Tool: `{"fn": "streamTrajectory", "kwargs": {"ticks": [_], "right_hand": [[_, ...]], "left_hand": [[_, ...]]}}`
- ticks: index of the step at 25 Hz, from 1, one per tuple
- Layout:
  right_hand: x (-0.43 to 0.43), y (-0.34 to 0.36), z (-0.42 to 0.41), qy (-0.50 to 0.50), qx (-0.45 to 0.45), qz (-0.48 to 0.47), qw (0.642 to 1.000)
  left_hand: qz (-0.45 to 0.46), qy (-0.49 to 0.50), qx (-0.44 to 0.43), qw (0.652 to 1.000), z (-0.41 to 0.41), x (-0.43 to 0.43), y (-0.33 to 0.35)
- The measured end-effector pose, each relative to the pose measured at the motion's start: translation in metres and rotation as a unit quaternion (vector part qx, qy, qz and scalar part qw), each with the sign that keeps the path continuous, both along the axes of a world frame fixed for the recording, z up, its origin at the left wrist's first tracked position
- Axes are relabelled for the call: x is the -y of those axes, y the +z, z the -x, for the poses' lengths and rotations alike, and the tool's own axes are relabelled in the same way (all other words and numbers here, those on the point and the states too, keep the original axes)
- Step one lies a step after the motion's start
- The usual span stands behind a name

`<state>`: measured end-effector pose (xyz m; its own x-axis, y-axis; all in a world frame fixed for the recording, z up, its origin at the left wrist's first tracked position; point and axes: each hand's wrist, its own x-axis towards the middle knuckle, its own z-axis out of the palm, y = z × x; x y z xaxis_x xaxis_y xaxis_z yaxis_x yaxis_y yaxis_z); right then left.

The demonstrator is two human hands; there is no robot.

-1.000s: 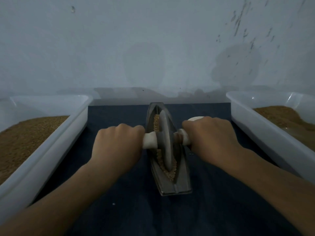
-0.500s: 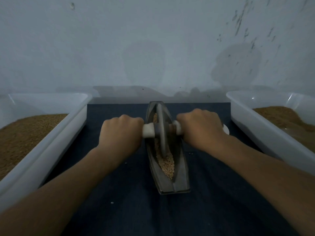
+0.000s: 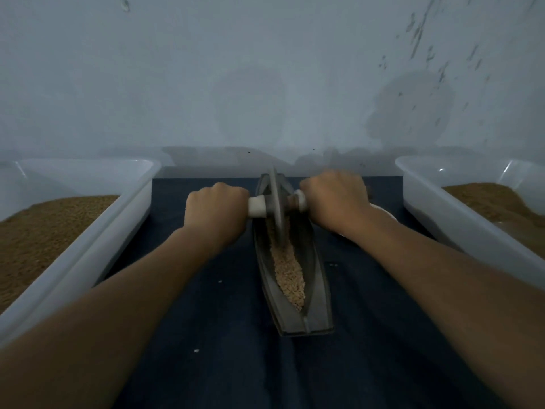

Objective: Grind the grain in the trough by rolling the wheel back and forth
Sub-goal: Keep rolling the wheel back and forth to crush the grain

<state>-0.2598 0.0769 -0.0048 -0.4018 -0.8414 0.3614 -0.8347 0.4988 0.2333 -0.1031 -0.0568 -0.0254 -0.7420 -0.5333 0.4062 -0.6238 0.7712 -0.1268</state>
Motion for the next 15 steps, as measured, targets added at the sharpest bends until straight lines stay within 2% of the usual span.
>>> {"fn": "streamTrajectory", "kwargs": {"ticks": [5, 7, 9, 11, 13, 15], "right_hand": [[-0.072, -0.031, -0.020, 0.049, -0.041, 0.048, 0.997], [-0.076, -0.032, -0.021, 0.059, -0.071, 0.072, 0.993], [-0.058, -0.032, -0.013, 0.049, -0.069, 0.070, 0.994], [-0.024, -0.027, 0.003, 0.025, -0.026, 0.073, 0.997], [0.000, -0.017, 0.013, 0.006, 0.024, 0.052, 0.998], [0.000, -0.014, 0.015, 0.000, 0.042, 0.040, 0.998]], "left_hand": [[0.148, -0.084, -0.041, 0.985, -0.049, -0.039, -0.009], [0.140, -0.076, -0.037, 0.986, -0.049, -0.039, -0.010], [0.115, -0.025, 0.004, 0.993, -0.036, -0.032, -0.013], [0.101, -0.005, -0.006, 0.995, -0.009, -0.010, -0.010], [0.061, 0.005, 0.019, 0.998, 0.009, 0.000, 0.006], [0.053, 0.006, 0.032, 0.998, 0.012, -0.003, 0.012]]}}
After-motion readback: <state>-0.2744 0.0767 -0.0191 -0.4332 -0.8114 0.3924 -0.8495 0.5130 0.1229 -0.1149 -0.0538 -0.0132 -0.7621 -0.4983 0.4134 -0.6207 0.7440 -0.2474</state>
